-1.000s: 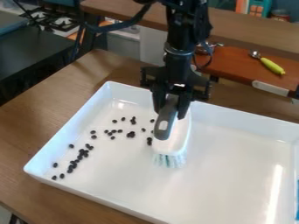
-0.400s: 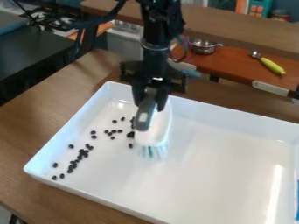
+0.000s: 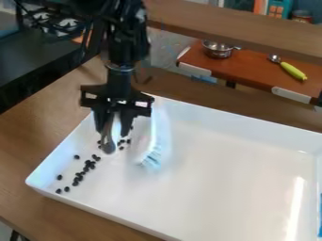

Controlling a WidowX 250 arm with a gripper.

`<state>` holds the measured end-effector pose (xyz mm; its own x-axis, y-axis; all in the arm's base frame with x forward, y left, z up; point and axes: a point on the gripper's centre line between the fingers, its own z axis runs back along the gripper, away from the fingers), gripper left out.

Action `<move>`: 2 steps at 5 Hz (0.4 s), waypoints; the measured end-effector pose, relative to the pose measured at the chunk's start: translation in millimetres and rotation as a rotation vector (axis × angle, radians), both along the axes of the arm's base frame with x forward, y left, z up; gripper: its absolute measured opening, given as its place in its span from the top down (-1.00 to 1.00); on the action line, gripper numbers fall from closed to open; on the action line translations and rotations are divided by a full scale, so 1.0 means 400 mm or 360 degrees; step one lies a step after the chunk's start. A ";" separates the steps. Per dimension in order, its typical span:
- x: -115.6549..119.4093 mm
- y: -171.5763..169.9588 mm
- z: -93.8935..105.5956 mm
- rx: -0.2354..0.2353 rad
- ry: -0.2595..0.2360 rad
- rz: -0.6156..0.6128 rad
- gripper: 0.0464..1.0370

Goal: Sweep into pile

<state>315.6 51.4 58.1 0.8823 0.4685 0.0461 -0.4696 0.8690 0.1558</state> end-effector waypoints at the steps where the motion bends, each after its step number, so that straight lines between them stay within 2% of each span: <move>1: -0.021 0.011 -0.014 0.0017 0.0033 0.0053 0.13; 2: -0.048 0.018 0.016 0.0049 0.0026 0.0062 0.13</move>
<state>296.5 58.4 64.6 0.8642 0.5011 0.0465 -0.5001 0.8448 0.1902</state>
